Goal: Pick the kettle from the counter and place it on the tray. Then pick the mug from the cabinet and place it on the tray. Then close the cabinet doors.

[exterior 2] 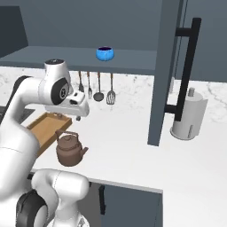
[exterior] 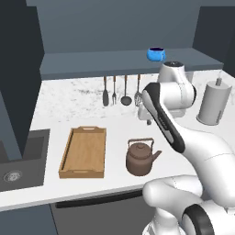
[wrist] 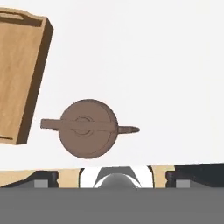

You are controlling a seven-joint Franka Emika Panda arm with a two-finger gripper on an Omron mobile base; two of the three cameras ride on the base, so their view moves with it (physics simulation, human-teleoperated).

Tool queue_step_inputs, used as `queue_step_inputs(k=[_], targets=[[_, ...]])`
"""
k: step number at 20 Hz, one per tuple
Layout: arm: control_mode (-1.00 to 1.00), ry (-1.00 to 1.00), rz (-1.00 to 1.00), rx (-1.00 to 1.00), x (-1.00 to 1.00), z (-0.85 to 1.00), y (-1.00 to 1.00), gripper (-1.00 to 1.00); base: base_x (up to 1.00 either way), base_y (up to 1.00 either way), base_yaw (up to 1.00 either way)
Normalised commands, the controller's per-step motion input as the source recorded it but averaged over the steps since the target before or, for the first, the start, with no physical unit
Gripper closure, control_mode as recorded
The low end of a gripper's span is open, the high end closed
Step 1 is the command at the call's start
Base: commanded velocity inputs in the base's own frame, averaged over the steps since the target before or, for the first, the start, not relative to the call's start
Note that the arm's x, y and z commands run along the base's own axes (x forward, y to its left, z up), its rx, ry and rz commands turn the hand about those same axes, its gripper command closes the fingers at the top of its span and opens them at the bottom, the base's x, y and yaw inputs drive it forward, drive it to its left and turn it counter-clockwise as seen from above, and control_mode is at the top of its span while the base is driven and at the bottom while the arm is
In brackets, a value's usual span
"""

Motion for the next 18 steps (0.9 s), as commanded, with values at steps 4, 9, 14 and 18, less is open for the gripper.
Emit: queue_step_inputs(k=[4, 9, 14, 18], targets=[[-1.00, 0.02, -0.83, 0.00, -0.18, -0.48, 0.22, -1.00, 0.00, 0.00, 0.00], [-1.00, 0.07, -0.76, 0.00, 0.15, -0.43, 0.30, -1.00, 0.00, 0.00, 0.00], [-1.00, 0.08, -0.31, 0.00, 0.56, -0.30, 0.18, -1.00, 0.00, 0.00, 0.00], [-1.00, 0.01, -0.04, 0.00, 0.51, -0.18, 0.27, -1.00, 0.00, 0.00, 0.00]])
